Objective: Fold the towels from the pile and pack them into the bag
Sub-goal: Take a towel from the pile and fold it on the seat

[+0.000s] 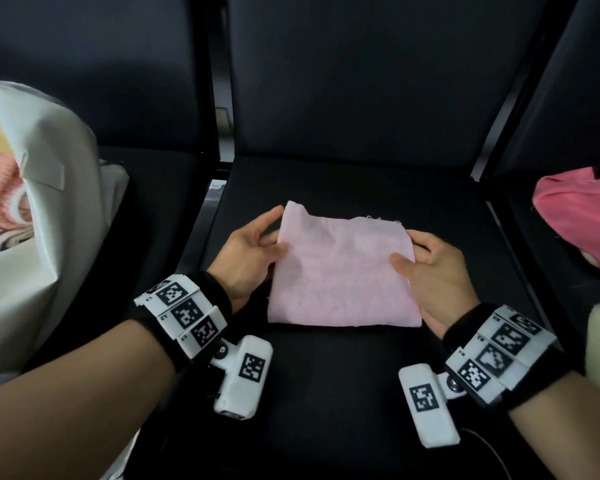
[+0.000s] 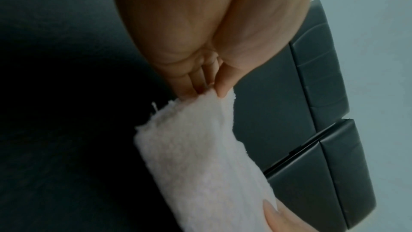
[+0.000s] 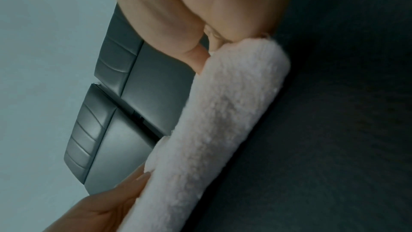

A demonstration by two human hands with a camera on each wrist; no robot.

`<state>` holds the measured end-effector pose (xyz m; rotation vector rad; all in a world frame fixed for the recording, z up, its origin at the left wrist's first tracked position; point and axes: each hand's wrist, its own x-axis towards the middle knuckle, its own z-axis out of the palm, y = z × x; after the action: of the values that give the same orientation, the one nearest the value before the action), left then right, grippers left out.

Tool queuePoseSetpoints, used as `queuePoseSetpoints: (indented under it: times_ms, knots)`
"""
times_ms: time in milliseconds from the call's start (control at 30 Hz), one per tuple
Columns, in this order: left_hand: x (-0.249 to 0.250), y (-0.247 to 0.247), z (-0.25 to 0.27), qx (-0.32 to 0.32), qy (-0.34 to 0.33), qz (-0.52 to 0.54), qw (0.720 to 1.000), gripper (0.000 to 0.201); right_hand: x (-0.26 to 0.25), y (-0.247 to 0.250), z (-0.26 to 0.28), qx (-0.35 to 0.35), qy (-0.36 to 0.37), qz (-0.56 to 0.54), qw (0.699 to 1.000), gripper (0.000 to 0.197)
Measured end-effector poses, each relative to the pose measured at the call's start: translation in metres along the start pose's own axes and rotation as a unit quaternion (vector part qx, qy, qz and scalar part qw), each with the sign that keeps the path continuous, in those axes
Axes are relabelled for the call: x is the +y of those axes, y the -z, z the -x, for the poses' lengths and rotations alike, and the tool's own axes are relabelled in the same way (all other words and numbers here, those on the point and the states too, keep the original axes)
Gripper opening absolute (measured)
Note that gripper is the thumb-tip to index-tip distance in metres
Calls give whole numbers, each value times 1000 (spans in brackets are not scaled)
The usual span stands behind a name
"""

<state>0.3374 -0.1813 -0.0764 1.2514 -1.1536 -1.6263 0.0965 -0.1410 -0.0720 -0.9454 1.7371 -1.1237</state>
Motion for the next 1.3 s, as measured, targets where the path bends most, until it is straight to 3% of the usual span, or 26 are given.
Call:
queuePoseSetpoints:
  times_ms: [133, 300, 433, 567, 667, 767, 900, 1100, 1300]
  knots:
    - [-5, -1, -2, 20, -4, -22, 1000, 64, -3, 0, -1, -5, -7, 13, 1000, 44]
    - [-8, -3, 0, 78, -43, -98, 991, 54, -3, -2, 1, -1, 25, 114, 993, 53]
    - [-5, -7, 6, 71, -63, -188, 978, 63, 1, -3, 2, 14, 42, 181, 982, 61]
    - [4, -17, 19, 73, -117, -380, 915, 70, -2, -3, 8, 41, 79, 257, 962, 70]
    - [9, -24, 30, 26, -156, -461, 873, 56, -11, -4, 20, 42, 137, 313, 939, 66]
    - [10, -29, 38, -29, -144, -515, 845, 42, -19, -4, 34, -7, 170, 351, 921, 47]
    - [8, -33, 45, -88, -91, -567, 814, 46, -23, -1, 46, -102, 145, 398, 900, 39]
    - [5, -28, 38, -86, -56, -588, 802, 49, -21, 0, 51, -176, 133, 470, 855, 54]
    - [9, -28, 33, -44, -51, -570, 819, 18, -18, -6, 48, -177, 140, 491, 842, 50]
